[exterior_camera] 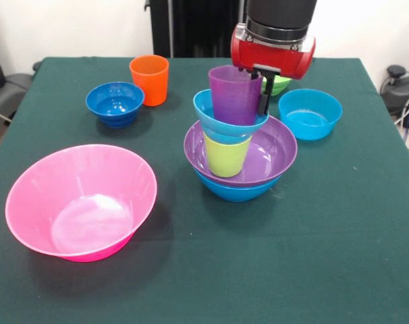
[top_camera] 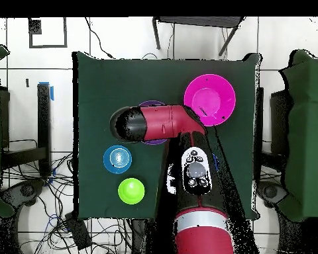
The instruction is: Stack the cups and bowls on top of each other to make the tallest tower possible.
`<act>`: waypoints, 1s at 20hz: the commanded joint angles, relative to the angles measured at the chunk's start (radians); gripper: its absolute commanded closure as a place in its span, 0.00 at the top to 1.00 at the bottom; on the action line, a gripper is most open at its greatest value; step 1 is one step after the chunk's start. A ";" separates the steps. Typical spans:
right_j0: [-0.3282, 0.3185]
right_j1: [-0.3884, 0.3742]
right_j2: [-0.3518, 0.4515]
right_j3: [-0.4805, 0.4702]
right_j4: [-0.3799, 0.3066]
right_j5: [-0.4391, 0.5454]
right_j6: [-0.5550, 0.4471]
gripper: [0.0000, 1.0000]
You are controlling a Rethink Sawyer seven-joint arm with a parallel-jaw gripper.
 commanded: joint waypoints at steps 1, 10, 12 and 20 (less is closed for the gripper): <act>-0.016 0.035 0.061 0.025 -0.104 -0.008 -0.124 0.00; -0.017 0.028 0.060 0.026 -0.108 0.002 -0.134 0.00; -0.013 0.028 0.054 0.022 -0.111 -0.002 -0.125 0.00; -0.011 0.034 0.050 0.005 -0.101 0.046 -0.102 1.00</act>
